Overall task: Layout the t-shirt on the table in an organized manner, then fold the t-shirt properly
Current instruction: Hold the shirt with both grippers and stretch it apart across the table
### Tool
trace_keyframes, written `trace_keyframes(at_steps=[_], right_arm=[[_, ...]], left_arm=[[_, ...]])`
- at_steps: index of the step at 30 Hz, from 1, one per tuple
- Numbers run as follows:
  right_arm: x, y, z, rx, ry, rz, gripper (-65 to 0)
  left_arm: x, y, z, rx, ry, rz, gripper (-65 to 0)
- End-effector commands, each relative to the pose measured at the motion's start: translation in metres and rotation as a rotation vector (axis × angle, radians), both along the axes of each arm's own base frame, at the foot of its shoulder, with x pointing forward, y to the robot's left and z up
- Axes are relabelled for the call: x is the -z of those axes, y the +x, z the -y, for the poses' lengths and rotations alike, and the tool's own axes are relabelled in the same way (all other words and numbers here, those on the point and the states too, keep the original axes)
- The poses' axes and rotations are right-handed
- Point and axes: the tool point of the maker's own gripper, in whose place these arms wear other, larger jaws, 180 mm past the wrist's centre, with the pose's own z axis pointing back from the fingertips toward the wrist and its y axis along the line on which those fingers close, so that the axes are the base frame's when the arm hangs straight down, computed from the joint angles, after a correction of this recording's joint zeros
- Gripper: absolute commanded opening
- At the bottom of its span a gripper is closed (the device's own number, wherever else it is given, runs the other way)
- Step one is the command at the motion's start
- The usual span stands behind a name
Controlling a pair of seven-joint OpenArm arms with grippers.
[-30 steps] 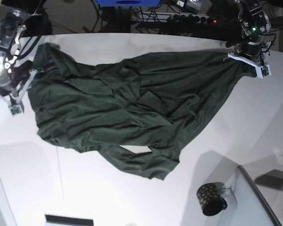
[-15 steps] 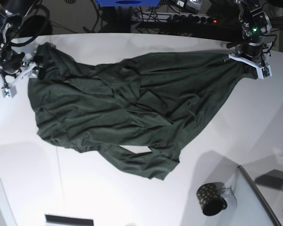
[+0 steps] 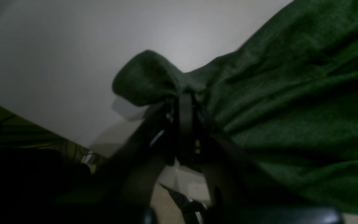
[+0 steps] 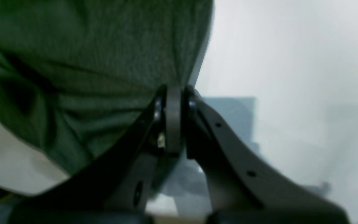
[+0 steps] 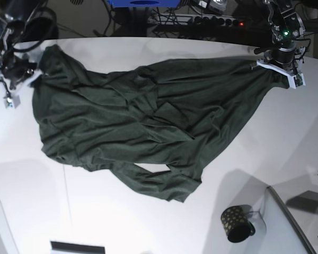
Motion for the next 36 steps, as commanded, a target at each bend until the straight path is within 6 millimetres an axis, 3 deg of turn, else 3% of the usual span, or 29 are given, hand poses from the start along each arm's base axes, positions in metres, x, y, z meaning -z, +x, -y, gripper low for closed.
trace_keyframes(at_steps=[1, 5, 9, 18, 27, 31, 36], right_arm=[[-0.016, 0.003, 0.012, -0.008, -0.045, 0.041, -65.0], [-0.039, -0.014, 0.021, -0.043, -0.136, 0.016, -64.8], [-0.055, -0.014, 0.025, -0.059, -0.183, 0.032, -64.8], [-0.058, -0.004, 0.027, -0.061, -0.189, 0.050, -64.8], [-0.046, 0.004, 0.023, -0.052, -0.145, 0.041, -64.8], [-0.048, 0.008, 0.028, -0.042, -0.149, 0.048, -64.7], [-0.056, 0.014, 0.042, -0.049, -0.184, 0.060, -64.8]], left_arm=[[-0.010, 0.001, -0.005, 0.008, 0.030, 0.024, -65.0], [-0.009, -0.004, -0.003, 0.015, 0.032, 0.014, -65.0], [-0.008, -0.006, -0.002, 0.015, 0.030, 0.008, -65.0], [-0.003, -0.008, 0.003, 0.009, 0.016, 0.002, -65.0], [0.007, -0.020, 0.009, -0.004, -0.022, -0.065, -65.0], [0.009, -0.023, 0.011, -0.007, -0.028, -0.071, -55.8], [0.011, -0.025, 0.015, -0.016, -0.039, -0.070, -55.0]])
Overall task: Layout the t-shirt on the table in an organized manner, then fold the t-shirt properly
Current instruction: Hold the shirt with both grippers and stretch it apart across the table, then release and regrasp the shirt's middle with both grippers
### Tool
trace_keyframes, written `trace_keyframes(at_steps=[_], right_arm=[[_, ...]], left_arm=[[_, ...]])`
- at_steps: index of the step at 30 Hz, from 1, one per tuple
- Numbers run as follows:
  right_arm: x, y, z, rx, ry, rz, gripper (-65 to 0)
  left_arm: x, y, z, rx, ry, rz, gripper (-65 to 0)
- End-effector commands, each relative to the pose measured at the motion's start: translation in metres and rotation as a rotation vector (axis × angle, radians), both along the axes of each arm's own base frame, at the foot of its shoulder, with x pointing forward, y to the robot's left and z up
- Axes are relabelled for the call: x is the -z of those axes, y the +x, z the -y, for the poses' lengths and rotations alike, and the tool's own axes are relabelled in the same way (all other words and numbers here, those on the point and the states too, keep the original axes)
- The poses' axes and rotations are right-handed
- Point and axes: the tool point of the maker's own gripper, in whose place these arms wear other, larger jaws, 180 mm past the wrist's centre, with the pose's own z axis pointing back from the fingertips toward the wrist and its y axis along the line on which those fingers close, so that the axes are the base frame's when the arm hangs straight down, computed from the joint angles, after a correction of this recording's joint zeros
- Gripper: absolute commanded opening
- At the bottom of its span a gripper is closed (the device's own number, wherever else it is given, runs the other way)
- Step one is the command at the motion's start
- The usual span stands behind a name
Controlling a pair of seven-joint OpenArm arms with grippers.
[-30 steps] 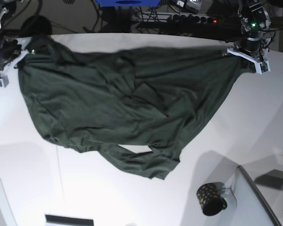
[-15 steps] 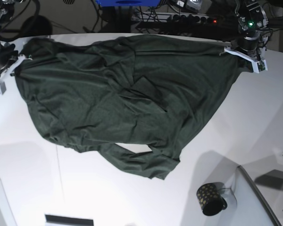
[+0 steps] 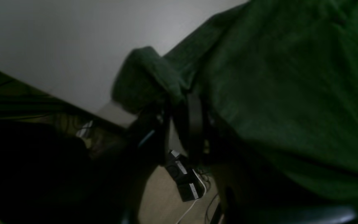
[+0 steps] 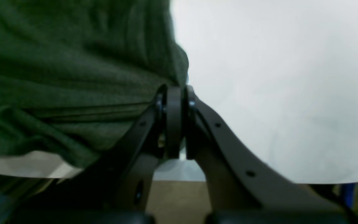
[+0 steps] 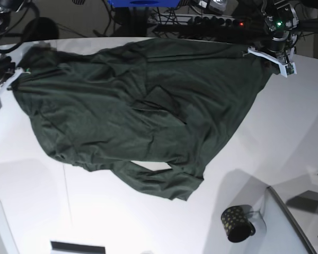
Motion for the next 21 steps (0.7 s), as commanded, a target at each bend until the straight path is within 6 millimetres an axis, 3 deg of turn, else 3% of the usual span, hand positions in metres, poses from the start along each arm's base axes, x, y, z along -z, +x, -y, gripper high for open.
trace_keyframes(at_steps=[1, 10, 18, 21], right_arm=[[-0.012, 0.014, 0.004, -0.002, -0.012, 0.054, -64.8], [-0.016, 0.022, 0.007, 0.033, -0.016, 0.074, -64.8], [-0.025, 0.024, 0.036, 0.165, -0.063, 0.087, -64.8], [-0.026, 0.025, 0.042, 0.219, -0.068, 0.094, -64.8]], left_arm=[[-0.010, 0.004, -0.007, 0.001, 0.028, 0.028, -55.0], [-0.014, 0.003, -0.017, -0.018, 0.047, 0.035, -54.8], [-0.061, 0.013, -0.048, -0.064, 0.152, 0.132, -54.8], [-0.073, 0.019, -0.050, -0.059, 0.171, 0.158, -54.8]])
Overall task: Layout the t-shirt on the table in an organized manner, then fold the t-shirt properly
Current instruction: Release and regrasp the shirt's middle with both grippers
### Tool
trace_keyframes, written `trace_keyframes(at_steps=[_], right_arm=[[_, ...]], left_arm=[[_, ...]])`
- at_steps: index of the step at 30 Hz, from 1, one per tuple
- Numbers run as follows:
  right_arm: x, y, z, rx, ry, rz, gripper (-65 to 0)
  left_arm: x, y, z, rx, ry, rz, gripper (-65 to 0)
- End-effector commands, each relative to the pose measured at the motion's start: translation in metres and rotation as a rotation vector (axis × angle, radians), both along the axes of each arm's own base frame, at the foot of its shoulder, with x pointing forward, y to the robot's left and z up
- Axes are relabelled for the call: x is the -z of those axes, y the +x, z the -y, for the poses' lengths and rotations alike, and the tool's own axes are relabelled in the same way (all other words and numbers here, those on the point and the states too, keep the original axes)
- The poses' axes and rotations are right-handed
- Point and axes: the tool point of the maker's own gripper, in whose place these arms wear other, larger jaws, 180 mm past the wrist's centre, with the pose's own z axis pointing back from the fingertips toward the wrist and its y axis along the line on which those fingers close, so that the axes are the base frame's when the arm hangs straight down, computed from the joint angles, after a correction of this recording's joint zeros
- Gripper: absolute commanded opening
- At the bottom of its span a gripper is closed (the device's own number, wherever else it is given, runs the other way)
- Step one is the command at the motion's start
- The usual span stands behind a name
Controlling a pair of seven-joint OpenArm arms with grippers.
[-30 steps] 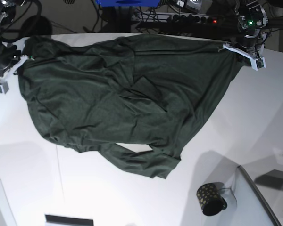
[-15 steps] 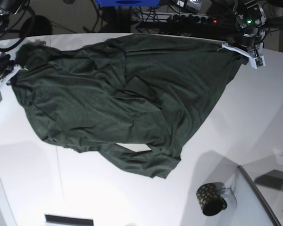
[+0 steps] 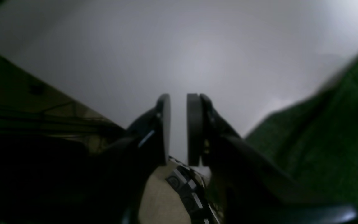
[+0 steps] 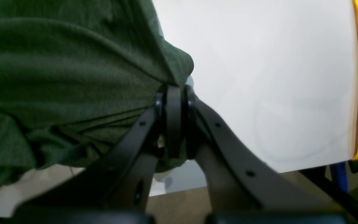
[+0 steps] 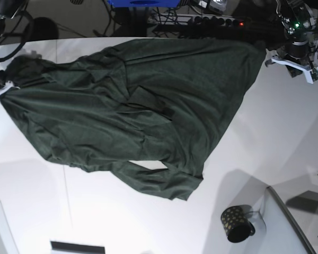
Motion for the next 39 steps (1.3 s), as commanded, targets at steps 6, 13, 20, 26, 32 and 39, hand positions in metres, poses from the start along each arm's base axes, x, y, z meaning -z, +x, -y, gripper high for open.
trace_keyframes(at_steps=[6, 13, 20, 26, 32, 39], right_arm=[[-0.017, 0.004, 0.031, 0.222, -0.044, 0.067, -63.8], [-0.046, 0.017, 0.025, 0.196, -0.084, 0.146, -45.5], [-0.083, 0.043, 0.006, 0.054, -0.159, 0.299, -43.4], [-0.031, 0.093, -0.069, -0.332, -0.054, 0.179, -58.2], [0.021, 0.125, -0.089, -0.345, 0.070, 0.052, -64.4], [0.058, 0.139, -0.073, -0.299, 0.129, 0.017, -64.4]], left_arm=[[-0.008, 0.036, 0.024, 0.085, -0.012, 0.065, -55.0], [0.010, 0.075, 0.087, 0.240, -0.106, 0.072, -55.5], [0.029, 0.085, 0.107, 0.297, -0.147, 0.037, -55.6], [0.040, 0.096, 0.126, 0.361, -0.166, 0.017, -55.8], [0.025, 0.135, 0.168, 0.478, -0.186, 0.074, -55.8], [0.029, 0.168, 0.217, 0.600, -0.221, 0.074, -55.8]])
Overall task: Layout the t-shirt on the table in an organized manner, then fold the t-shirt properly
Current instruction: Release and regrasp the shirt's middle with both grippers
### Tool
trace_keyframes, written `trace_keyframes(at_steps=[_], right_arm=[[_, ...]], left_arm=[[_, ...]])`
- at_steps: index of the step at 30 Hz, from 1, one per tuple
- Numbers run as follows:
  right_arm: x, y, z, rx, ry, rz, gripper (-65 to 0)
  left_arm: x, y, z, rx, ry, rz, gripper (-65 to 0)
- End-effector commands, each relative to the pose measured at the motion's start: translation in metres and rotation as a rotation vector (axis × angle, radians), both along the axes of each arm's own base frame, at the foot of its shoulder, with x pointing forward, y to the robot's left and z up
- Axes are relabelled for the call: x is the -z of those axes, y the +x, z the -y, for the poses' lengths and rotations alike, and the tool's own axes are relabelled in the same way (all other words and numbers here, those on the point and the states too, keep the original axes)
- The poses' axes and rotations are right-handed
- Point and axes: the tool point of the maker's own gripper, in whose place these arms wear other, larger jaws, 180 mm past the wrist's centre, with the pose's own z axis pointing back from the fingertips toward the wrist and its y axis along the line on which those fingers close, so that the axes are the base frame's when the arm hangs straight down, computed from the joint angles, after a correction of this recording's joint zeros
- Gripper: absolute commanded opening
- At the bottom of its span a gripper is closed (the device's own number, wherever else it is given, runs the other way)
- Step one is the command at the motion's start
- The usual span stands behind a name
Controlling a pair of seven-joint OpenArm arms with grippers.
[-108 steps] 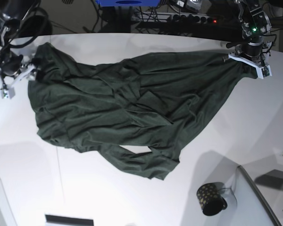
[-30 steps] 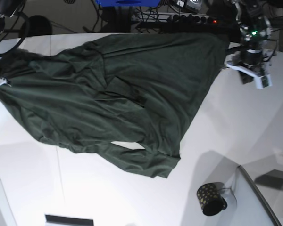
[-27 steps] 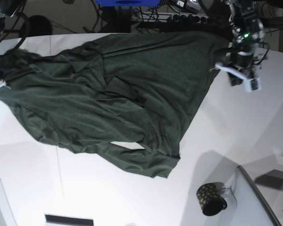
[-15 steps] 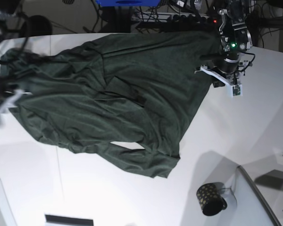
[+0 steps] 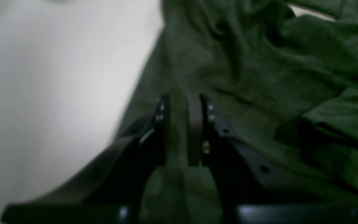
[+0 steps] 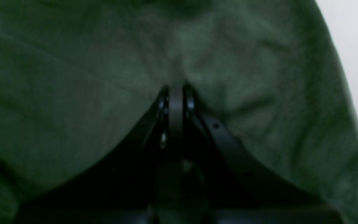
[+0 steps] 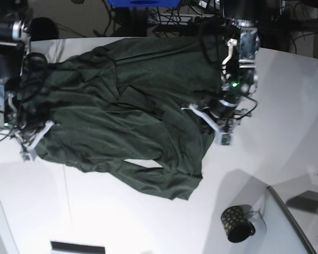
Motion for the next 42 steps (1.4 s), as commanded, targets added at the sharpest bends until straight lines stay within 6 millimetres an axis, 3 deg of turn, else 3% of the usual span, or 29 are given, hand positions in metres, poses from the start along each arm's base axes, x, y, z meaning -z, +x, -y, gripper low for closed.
trace_keyframes(at_steps=[1, 4, 8, 14, 16, 21, 24, 26, 27, 33, 37, 39, 42], right_arm=[[-0.006, 0.009, 0.017, 0.025, -0.022, 0.022, -64.4], [0.000, 0.014, 0.035, 0.082, -0.006, 0.074, -64.2], [-0.006, 0.034, 0.050, 0.144, 0.017, 0.177, -64.1], [-0.031, 0.070, 0.045, 0.167, 0.051, 0.281, -64.1], [-0.035, 0.079, 0.034, 0.160, 0.069, 0.297, -64.1], [-0.058, 0.109, 0.016, 0.144, 0.099, 0.358, -61.5], [-0.073, 0.118, 0.022, 0.136, 0.083, 0.383, -61.7], [-0.078, 0.104, 0.047, 0.114, 0.010, 0.341, -64.5], [-0.079, 0.094, 0.049, 0.087, -0.025, 0.305, -65.0], [-0.103, 0.016, 0.050, -0.017, -0.206, 0.264, -64.7], [-0.103, -0.030, 0.054, -0.003, -0.252, 0.192, -64.7], [-0.095, -0.052, 0.060, 0.007, -0.266, 0.140, -64.7], [-0.075, -0.069, 0.065, 0.022, -0.252, 0.077, -64.7]], left_arm=[[-0.005, 0.006, 0.001, 0.007, -0.003, 0.025, -55.8], [0.001, 0.004, 0.003, 0.011, -0.004, 0.006, -55.8], [0.005, 0.001, -0.008, 0.033, 0.082, -0.002, -55.9], [0.007, -0.001, -0.023, 0.058, 0.217, -0.011, -55.9], [0.007, -0.001, -0.023, 0.061, 0.225, -0.010, -55.9], [0.001, 0.006, -0.013, 0.070, 0.209, 0.010, -55.9], [-0.008, 0.022, 0.015, 0.108, 0.176, 0.046, -56.1], [-0.012, 0.030, 0.032, 0.151, 0.172, 0.059, -57.8], [-0.012, 0.035, 0.044, 0.187, 0.173, 0.064, -64.0], [-0.004, 0.072, 0.080, 0.232, 0.140, 0.031, -65.0], [0.012, 0.085, 0.083, 0.241, 0.142, -0.030, -65.0], [0.024, 0.080, 0.081, 0.247, 0.153, -0.067, -65.0], [0.042, 0.071, 0.073, 0.249, 0.167, -0.122, -65.0]])
